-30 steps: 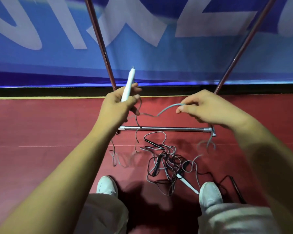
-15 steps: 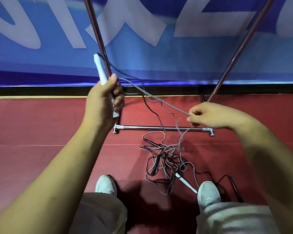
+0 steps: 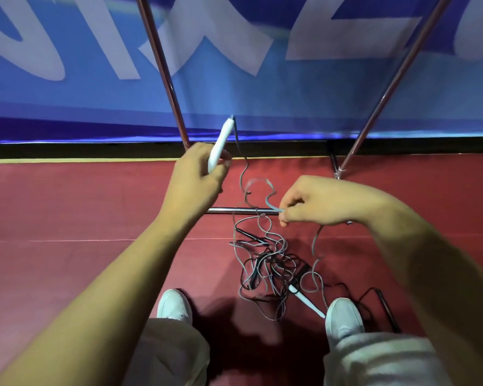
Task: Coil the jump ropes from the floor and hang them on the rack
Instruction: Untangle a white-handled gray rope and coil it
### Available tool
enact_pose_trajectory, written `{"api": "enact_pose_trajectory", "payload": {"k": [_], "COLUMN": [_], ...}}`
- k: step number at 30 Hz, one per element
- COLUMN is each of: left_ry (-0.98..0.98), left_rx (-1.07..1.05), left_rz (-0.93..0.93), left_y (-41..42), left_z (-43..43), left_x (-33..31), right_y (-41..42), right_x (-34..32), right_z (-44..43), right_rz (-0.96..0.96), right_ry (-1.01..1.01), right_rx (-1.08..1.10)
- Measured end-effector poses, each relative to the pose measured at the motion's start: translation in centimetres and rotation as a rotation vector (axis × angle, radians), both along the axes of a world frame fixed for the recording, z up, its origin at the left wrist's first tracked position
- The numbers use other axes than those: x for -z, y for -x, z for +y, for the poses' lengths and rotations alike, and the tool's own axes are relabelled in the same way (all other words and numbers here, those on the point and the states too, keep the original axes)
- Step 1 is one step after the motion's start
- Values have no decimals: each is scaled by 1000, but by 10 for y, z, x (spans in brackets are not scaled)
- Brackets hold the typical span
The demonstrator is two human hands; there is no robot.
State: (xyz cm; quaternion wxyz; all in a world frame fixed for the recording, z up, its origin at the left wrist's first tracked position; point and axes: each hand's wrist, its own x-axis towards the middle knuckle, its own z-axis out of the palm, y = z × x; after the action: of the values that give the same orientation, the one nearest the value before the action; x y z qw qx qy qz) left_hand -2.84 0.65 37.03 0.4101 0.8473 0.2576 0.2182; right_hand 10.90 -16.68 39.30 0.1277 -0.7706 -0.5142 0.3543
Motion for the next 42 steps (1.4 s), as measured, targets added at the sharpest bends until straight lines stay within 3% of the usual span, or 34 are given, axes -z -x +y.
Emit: {"api": "enact_pose_trajectory", "payload": {"k": [3, 7, 9, 13, 15, 17, 19, 21, 26, 29, 32, 35, 37, 40, 42], "left_ry": [384, 430, 507, 1082, 1185, 1057, 736, 505, 501, 432, 561, 859, 973, 998, 801], "left_rx": [225, 444, 366, 232, 164, 15, -193, -252, 165, 410, 327, 206, 149, 98, -10], "left_rz": [26, 142, 57, -401, -500, -455, -263, -99, 34, 189, 39, -314, -428, -473, -377], "left_y": [1, 2, 1, -2, -1, 1, 1, 0, -1, 3, 2, 0, 1, 1, 0], "left_z": [-12, -26, -23, 1, 16, 25, 26, 20, -9, -19, -18, -1, 11, 18, 17], "left_x": [-10, -13, -7, -10, -15, -13, -8, -3, -9, -11, -9, -12, -13, -9, -8], "right_y": [4, 0, -5, -24, -35, -42, -45, -40, -6, 0, -10, -20, -28, -38, -42], "right_x": [-9, -16, -9, 14, 23, 29, 30, 24, 12, 1, 0, 17, 29, 36, 38], "right_z": [1, 2, 1, -10, -20, -26, -24, -19, 4, 11, 3, -9, -17, -23, -22], "right_rz": [83, 232, 195, -53, -82, -33, 61, 94, 37, 144, 157, 48, 44, -10, 3], "right_ry": [-186, -396, -344, -18, 61, 17, -110, -176, -236, -405, -378, -94, 7, -17, -117], "right_rx": [58, 240, 229, 153, 194, 270, 362, 373, 132, 234, 225, 121, 154, 238, 326]}}
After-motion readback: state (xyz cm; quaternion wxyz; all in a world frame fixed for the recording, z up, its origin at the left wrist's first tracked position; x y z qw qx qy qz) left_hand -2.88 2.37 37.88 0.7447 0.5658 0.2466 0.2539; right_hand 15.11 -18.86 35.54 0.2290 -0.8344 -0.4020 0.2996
